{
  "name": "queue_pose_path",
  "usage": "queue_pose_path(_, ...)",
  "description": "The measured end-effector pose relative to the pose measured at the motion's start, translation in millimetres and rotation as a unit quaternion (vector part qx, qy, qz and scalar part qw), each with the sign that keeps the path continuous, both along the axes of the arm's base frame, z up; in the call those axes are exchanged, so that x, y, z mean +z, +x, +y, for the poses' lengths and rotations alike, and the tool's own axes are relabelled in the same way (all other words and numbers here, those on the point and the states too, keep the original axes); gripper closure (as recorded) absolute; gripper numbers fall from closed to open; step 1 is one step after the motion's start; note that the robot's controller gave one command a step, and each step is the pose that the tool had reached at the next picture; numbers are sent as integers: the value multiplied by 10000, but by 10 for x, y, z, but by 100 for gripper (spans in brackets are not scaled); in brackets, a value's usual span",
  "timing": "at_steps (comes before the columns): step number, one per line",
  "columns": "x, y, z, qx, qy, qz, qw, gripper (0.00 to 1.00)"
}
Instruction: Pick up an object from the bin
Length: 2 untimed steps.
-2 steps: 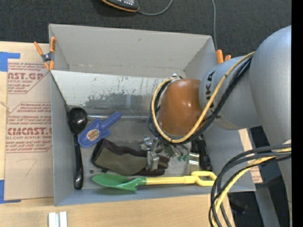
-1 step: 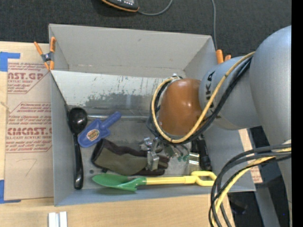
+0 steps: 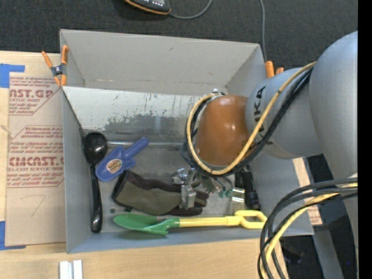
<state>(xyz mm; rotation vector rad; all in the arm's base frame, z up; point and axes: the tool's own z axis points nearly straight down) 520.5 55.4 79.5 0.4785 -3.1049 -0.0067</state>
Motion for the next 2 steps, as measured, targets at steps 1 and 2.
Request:
queue_pose_path(1,27,-2,2,-4,2,0,10000,100)
queue_pose_path(2,401,-30,4,-1,-3,47,10000,100)
